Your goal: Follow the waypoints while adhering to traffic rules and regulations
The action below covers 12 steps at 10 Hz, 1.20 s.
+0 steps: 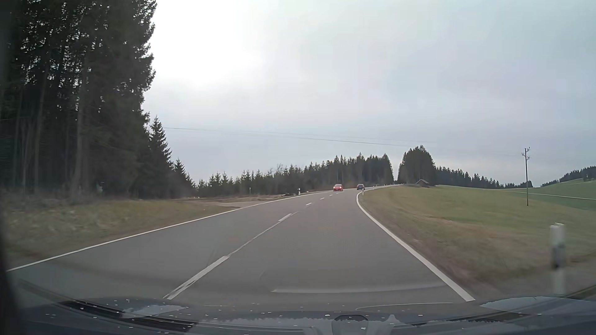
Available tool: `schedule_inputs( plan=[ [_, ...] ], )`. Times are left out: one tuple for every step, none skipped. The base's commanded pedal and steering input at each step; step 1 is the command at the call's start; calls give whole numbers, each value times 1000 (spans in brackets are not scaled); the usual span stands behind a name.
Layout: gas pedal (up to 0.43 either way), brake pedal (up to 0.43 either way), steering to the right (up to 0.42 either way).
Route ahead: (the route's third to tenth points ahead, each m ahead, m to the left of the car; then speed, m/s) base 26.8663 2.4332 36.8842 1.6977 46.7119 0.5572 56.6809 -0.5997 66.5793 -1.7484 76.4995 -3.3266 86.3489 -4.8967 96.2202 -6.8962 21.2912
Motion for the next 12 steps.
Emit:
schedule_inputs(
  plan=[
    [287,0,14],
    [299,0,13],
    [299,0,14],
    [299,0,14],
    [299,0,13],
    [311,0,12],
    [311,0,12],
    [311,0,11],
    [311,0,11],
    [311,0,11],
    [299,0,11],
    [299,0,11]
  ],
)
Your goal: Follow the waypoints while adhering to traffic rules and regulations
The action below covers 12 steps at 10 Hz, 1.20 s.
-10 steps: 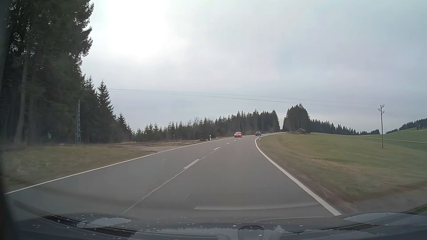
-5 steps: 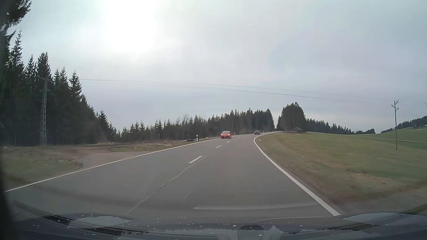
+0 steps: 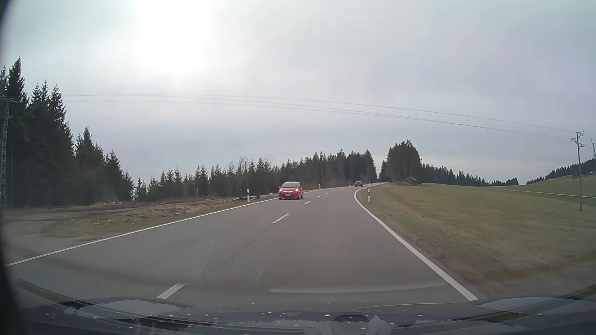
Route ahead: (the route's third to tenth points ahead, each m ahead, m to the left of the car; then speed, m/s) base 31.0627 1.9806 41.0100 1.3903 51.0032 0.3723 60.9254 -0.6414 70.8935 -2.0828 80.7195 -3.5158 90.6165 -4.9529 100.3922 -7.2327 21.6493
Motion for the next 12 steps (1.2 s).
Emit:
schedule_inputs(
  plan=[
    [299,0,11],
    [299,0,11],
    [299,0,11],
    [299,0,11],
    [299,0,11],
    [299,0,11],
    [299,0,11],
    [299,0,11],
    [299,0,11],
    [299,0,11],
    [299,0,11],
    [299,0,11]
  ],
)
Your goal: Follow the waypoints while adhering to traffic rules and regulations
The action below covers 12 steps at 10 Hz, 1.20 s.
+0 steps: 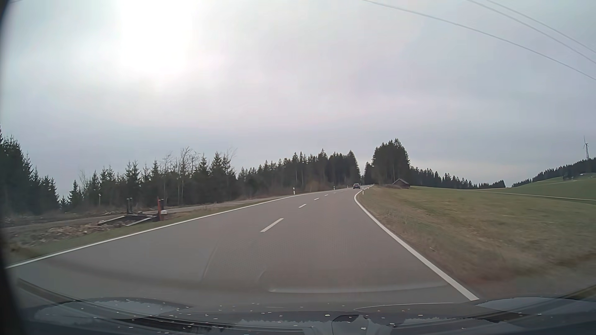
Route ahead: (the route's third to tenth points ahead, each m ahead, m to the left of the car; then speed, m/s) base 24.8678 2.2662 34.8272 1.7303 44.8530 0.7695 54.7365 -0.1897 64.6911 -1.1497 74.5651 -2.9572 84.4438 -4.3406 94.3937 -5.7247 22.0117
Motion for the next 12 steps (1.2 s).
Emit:
schedule_inputs(
  plan=[
    [299,0,11],
    [299,0,11],
    [299,0,11],
    [299,0,11],
    [299,0,11],
    [299,0,11],
    [299,0,11],
    [299,0,11],
    [299,0,11],
    [299,0,11],
    [299,0,11],
    [299,0,12]
  ],
)
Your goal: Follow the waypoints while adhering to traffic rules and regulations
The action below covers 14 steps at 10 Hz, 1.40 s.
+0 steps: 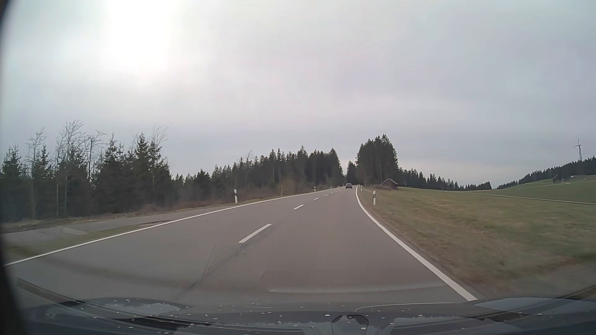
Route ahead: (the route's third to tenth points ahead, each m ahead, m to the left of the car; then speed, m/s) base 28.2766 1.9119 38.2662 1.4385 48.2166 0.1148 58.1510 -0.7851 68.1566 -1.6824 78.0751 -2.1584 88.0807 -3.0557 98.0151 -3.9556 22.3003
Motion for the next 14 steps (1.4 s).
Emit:
schedule_inputs(
  plan=[
    [299,0,12],
    [299,0,12],
    [311,0,12],
    [311,0,12],
    [311,0,12],
    [311,0,12],
    [331,0,12],
    [350,0,12],
    [350,0,12],
    [350,0,12],
    [350,0,12],
    [350,0,12],
    [350,0,11],
    [350,0,11]
  ],
)
